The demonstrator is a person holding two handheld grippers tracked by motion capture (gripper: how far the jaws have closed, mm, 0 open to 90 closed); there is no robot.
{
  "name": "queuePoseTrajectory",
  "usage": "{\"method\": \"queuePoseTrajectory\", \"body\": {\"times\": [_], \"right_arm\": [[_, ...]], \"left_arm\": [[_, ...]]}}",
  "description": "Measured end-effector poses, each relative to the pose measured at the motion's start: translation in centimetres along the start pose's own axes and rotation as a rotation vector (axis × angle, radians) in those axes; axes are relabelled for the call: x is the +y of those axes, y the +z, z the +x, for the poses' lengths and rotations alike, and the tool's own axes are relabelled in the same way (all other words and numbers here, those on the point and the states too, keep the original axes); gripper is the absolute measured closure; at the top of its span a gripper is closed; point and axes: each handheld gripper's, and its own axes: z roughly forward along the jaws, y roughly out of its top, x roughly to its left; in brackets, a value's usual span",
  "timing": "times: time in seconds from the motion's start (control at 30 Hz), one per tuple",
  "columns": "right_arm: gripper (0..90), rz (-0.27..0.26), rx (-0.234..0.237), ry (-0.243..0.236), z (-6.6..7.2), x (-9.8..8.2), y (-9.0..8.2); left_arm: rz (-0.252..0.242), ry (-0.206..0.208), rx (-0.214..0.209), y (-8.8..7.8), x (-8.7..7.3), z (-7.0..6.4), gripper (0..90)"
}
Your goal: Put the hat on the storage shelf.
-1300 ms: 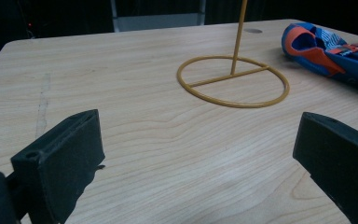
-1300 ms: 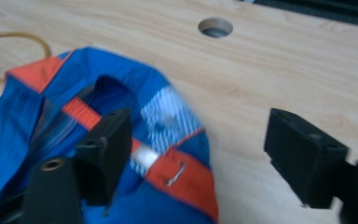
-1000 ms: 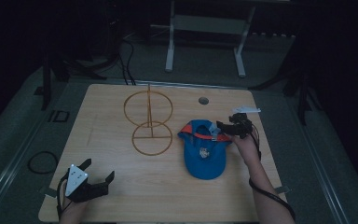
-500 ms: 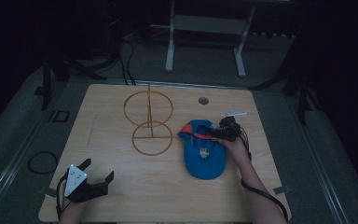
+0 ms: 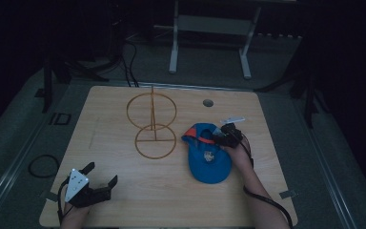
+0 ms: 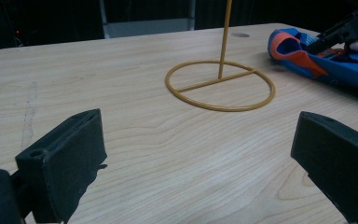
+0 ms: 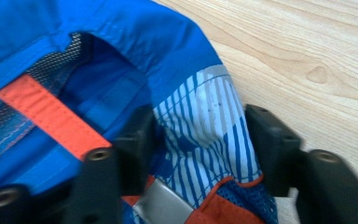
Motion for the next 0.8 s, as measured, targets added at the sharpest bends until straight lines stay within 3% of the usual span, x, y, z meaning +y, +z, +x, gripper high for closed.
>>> {"method": "queuePoseTrajectory", "body": {"times": [0.1,0.17,0.23,0.3,0.37,0.43,0.53,0.6,0.67,0.8], "right_arm": [[69.0,-0.005,0.012,-0.015,0.2,-0.1,-0.1],[77.1,-0.002,0.021,-0.039,0.6,0.0,-0.2],[82.3,0.009,0.031,-0.047,0.8,0.1,-0.2],[83.8,0.045,0.078,-0.005,0.6,0.6,-0.2],[84.1,0.043,0.045,-0.046,0.9,1.2,-0.8],[84.2,-0.002,0.057,-0.023,0.9,1.8,-1.8],[84.3,-0.057,0.035,-0.045,0.9,2.6,-3.8],[84.3,-0.086,0.032,-0.052,0.9,3.1,-5.0],[84.3,-0.112,0.034,-0.050,0.9,3.5,-6.1],[84.3,-0.153,0.027,-0.068,1.1,4.4,-8.2]], "left_arm": [[0.012,0.011,0.004,0.0,0.1,-0.1,3.3],[0.027,0.039,0.011,0.1,0.0,-0.2,4.0],[0.031,0.041,0.006,0.1,0.0,-0.2,4.0],[0.029,0.031,0.000,0.2,0.0,-0.3,4.0],[0.038,0.037,0.003,0.3,0.0,-0.5,4.0],[0.045,0.047,0.012,0.3,0.0,-0.6,4.0],[0.040,0.037,0.016,0.3,0.0,-0.6,4.0],[0.030,0.016,0.015,0.1,0.1,-0.5,4.0],[0.011,-0.024,-0.020,0.0,0.1,-0.4,4.0],[0.013,-0.044,-0.029,0.0,0.3,-0.5,4.0]]}}
